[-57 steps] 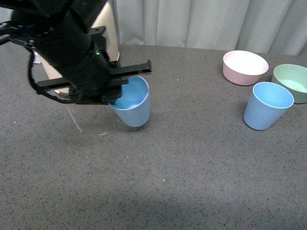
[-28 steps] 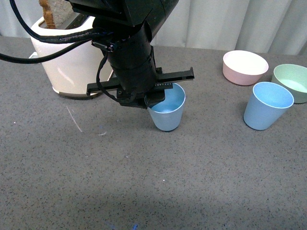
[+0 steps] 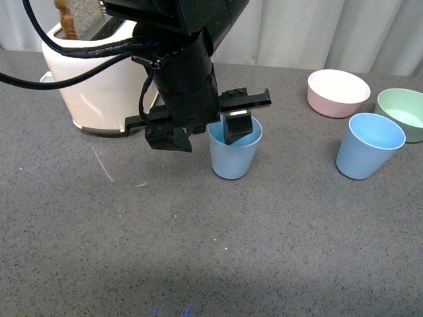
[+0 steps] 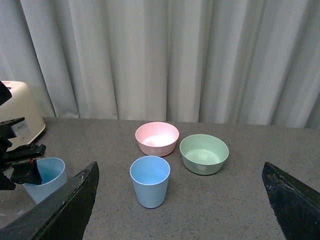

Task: Stack blue cups with both arms

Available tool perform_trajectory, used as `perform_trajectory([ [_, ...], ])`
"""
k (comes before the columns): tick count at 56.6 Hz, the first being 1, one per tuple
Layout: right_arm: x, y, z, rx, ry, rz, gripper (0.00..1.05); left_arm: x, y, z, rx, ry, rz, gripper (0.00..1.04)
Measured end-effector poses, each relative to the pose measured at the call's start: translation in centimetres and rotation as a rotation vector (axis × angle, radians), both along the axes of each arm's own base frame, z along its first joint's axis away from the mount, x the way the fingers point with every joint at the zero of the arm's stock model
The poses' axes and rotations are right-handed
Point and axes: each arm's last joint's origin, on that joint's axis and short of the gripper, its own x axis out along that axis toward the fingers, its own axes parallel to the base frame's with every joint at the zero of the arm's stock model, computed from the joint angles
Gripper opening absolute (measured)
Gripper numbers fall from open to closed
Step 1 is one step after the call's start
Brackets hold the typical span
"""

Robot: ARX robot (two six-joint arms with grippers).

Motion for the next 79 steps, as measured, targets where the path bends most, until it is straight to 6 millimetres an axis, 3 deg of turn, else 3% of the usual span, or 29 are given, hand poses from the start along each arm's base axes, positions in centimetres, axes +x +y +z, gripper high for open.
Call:
perform_trajectory([
  [14,0.0,0.0,0.0,0.0,0.0,0.0,0.95,-0.1,0.2,2.4,-0.015,-0.066,0.02,0.99],
  [25,0.0,0.0,0.0,0.0,0.0,0.0,0.95,-0.2,0.3,2.6,-0.005,-0.088,0.017,0.98],
  [29,0.0,0.0,0.0,0.0,0.0,0.0,0.95,-0.3,1.0,1.3,0.11,-0.339,0.018,0.88],
  [30,0.0,0.0,0.0,0.0,0.0,0.001,0.95,-0.9,1.8,0.6,0.173,-0.448,0.018,0.83],
  [37,0.0,0.0,0.0,0.0,0.0,-0.001,0.95,-4.2,5.7,-0.7,0.234,-0.727,-0.005,0.65],
  [40,0.0,0.0,0.0,0.0,0.0,-0.001,0.95,-5.5,7.2,0.0,0.22,-0.858,0.011,0.58],
  [47,0.0,0.0,0.0,0.0,0.0,0.0,0.95,-8.4,10.7,4.1,0.162,-1.162,0.089,0.38],
  [52,0.0,0.0,0.0,0.0,0.0,0.0,0.95,-10.6,12.8,5.1,0.174,-1.199,0.101,0.23],
  [59,0.0,0.0,0.0,0.0,0.0,0.0,0.95,-13.5,14.7,4.1,0.193,-1.134,0.069,0.04],
  [70,0.0,0.0,0.0,0.0,0.0,0.0,0.95,-16.7,16.7,5.5,0.191,-1.163,0.062,0.04],
  [79,0.0,0.0,0.0,0.0,0.0,0.0,0.95,-18.9,18.1,5.1,0.203,-1.143,0.068,0.04],
])
